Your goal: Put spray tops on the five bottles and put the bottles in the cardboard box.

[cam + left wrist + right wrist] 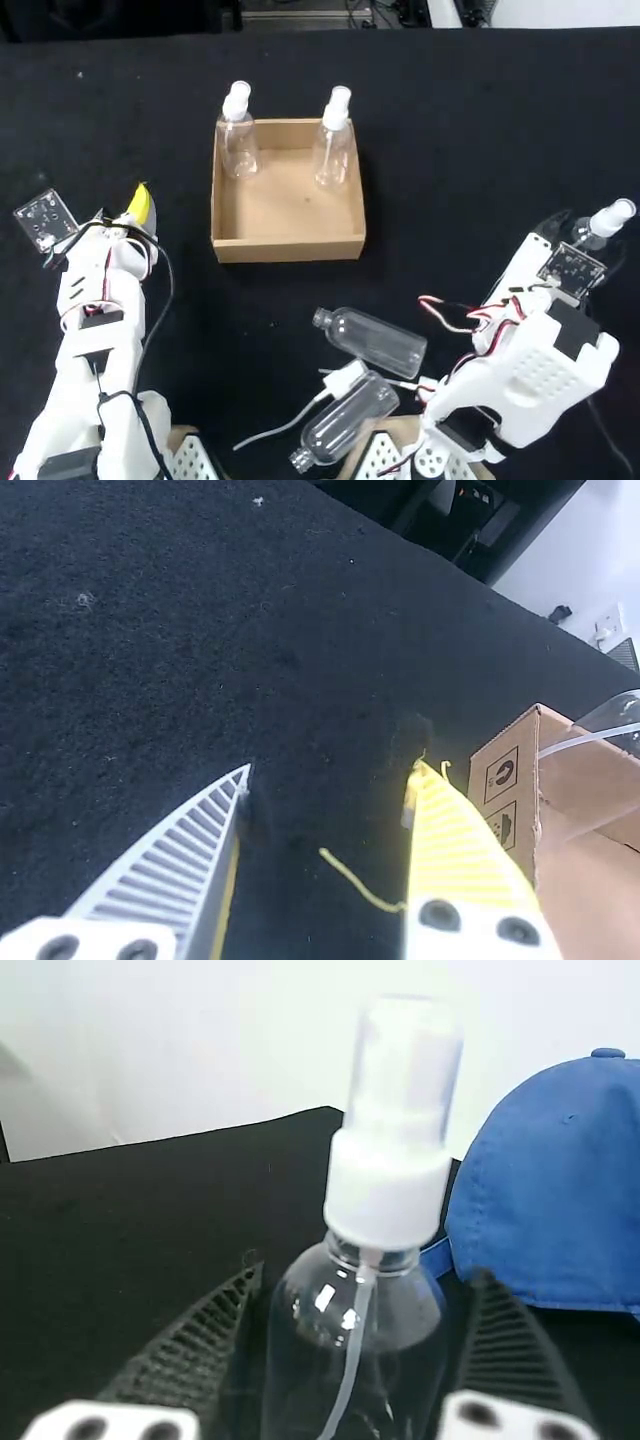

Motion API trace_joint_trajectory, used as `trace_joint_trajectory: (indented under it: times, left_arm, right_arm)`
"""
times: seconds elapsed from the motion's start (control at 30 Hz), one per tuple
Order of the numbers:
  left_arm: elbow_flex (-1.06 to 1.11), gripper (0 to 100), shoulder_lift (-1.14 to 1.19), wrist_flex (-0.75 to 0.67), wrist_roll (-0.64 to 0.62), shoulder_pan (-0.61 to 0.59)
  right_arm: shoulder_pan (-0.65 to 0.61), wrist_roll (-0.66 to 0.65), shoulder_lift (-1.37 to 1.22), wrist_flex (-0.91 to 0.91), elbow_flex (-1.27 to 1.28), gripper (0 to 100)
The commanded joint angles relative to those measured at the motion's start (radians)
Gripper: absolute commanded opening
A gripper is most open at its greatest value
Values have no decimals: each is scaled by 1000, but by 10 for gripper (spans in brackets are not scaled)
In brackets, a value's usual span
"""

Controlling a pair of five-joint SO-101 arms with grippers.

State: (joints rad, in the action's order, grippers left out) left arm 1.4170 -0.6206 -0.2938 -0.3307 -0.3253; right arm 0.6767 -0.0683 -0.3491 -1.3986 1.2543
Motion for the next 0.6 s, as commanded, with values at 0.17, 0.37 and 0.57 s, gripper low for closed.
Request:
trace_joint_trajectory:
  times: [0.17,0.37,0.57]
  left_arm:
    - [-7,220,-5,-25,-8,10]
    - [-7,220,-5,-25,-8,10]
    - [-7,220,-5,-25,-8,10]
  right_arm:
    - [-26,0,4,5,-7,192]
    - [-25,0,2,6,-5,194]
    - [-26,-2,2,66,-4,195]
